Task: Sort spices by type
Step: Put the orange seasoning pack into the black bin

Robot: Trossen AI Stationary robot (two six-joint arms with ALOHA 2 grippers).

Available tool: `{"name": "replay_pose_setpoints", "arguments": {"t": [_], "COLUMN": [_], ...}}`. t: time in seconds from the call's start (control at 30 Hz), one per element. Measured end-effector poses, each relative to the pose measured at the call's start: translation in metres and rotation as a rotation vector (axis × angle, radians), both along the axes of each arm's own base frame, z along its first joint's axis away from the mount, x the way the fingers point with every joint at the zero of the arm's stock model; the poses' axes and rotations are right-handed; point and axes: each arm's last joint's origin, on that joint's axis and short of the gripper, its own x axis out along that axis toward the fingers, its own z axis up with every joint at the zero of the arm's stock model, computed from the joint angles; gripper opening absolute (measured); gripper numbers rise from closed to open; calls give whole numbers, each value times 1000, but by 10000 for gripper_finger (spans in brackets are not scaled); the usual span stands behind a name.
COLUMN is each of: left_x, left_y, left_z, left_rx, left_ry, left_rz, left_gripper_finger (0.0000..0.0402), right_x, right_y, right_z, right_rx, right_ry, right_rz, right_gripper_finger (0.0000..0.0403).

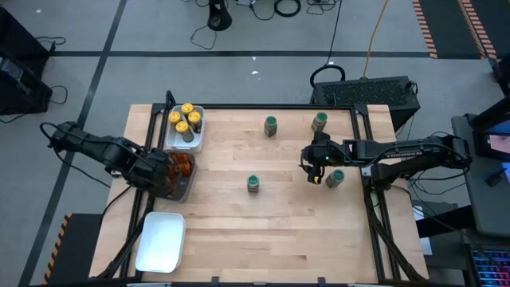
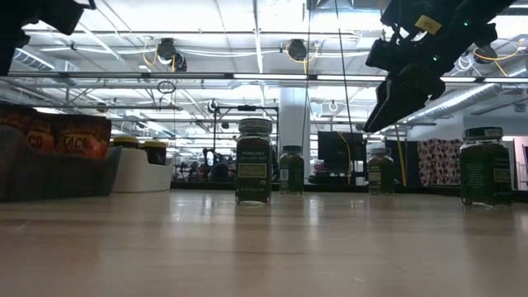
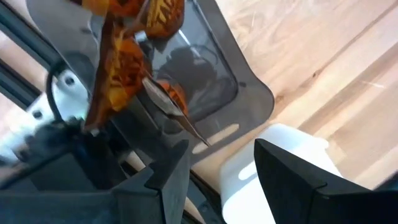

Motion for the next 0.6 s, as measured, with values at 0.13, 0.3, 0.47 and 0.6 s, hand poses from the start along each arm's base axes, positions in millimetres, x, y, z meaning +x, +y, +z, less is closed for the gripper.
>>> {"name": "replay_pose_setpoints", "arguments": {"t": [0.13, 0.3, 0.47, 0.6], "left_x": [1, 3, 4, 5], "left_y": [3, 8, 11, 14], "left_z": [0, 0, 0, 0], "left_rx": [-33, -32, -31, -12], "left_ry": [11, 14, 13, 10], "left_rz": [60, 109, 135, 119], "left_gripper_finger": [185, 185, 185, 185], "right_x": [-2, -2, -1, -1], "right_y": [0, 0, 0, 0], "right_z": [-1, -2, -1, -1], "right_rx": [7, 14, 3, 2], "right_ry": [20, 19, 9, 9], "right_rz": [-5, -13, -2, -1], "right_gripper_finger": [258, 258, 258, 258]}}
